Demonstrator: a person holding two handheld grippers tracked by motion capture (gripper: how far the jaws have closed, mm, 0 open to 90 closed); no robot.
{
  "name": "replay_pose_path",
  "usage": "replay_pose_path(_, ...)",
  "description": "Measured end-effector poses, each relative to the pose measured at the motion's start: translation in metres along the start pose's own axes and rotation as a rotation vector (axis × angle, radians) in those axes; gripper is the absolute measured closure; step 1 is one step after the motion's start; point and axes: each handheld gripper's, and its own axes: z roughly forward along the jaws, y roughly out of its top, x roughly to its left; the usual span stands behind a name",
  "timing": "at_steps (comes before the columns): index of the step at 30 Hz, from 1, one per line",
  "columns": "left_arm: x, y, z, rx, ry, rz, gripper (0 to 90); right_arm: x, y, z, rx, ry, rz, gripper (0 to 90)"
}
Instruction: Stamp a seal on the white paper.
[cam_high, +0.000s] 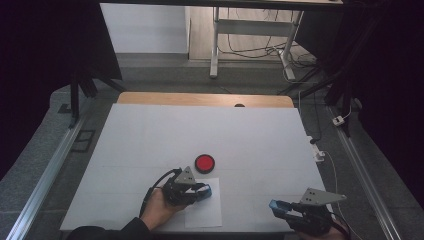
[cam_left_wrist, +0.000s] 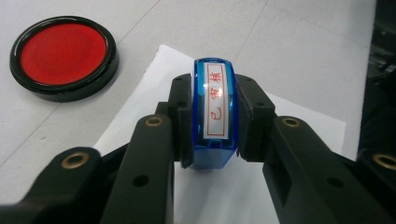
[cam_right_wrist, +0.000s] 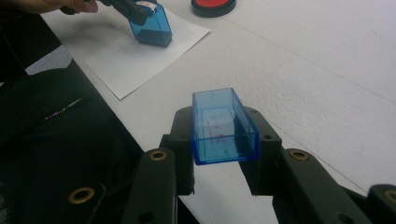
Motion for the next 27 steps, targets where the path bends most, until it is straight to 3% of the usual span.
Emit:
replay_pose_path(7, 0.002, 0.001, 0.000, 0.011, -0.011, -0.009, 70.8, 0.000, 0.000, 0.000, 0.006, 0.002, -0.002, 68.5)
replay_pose_path(19, 0.015, 0.001, 0.000, 0.014, -0.080, -0.053, 70.9, 0.000, 0.000, 0.001, 0.010, 0.005, -0.003, 68.5)
replay_pose_path(27, 0.008, 0.003, 0.000, 0.034, -0.041, 0.000, 70.9, 0.000, 0.000, 0.001, 0.010, 0.003, -0.002, 68.5)
